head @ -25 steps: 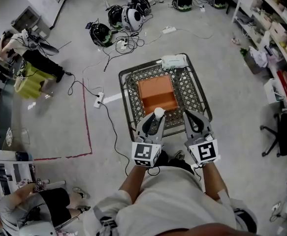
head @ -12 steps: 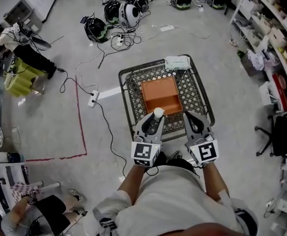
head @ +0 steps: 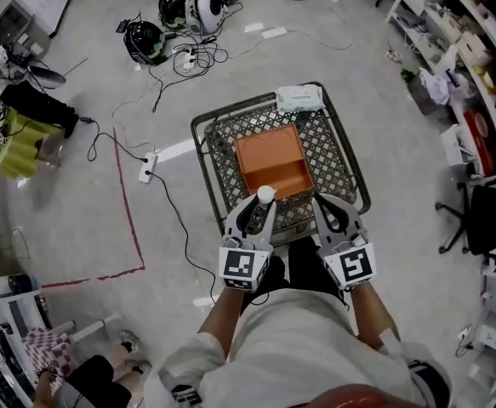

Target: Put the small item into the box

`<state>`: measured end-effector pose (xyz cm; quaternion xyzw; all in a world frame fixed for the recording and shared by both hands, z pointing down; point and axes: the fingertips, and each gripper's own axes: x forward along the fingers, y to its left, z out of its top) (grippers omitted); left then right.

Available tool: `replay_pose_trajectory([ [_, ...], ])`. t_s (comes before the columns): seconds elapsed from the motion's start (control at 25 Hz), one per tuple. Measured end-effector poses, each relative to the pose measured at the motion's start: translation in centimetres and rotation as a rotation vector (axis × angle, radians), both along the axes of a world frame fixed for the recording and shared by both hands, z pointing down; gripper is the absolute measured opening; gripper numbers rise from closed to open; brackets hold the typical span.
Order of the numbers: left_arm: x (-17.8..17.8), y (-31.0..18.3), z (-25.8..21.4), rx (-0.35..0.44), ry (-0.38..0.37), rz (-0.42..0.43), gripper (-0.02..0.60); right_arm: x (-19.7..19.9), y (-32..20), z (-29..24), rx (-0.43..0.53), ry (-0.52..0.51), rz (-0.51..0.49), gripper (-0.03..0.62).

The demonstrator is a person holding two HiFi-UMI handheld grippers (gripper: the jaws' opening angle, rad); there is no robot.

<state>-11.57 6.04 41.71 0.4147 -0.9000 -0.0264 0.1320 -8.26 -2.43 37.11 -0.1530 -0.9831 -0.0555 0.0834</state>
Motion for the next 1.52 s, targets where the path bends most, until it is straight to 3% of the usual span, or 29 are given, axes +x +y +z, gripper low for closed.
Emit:
replay_pose_trajectory([
  [0.36, -1.4, -0.8, 2.6, -0.087, 0.035, -0.092, 0.129, -3.2, -3.6, 3.4, -0.04, 0.073, -0.072, 0.003],
  [0.88, -3.2, -1.5, 10.2, -0.179, 0.12, -0.093, 0.129, -5.5, -4.8, 11.7, -0.066, 0.132, -0.092, 0.003],
  [1.24, -4.8, -3.9, 15.0, -0.268, 0.15, 0.018, 0.129, -6.6, -6.0, 16.1, -0.095, 0.184, -0.061, 0.003],
  [1.52, -5.6, -5.2, 18.6, -0.435, 0.107, 0.104, 0.129, -7.2, -6.1, 20.4, -0.105, 0.256, -0.061, 0.003],
])
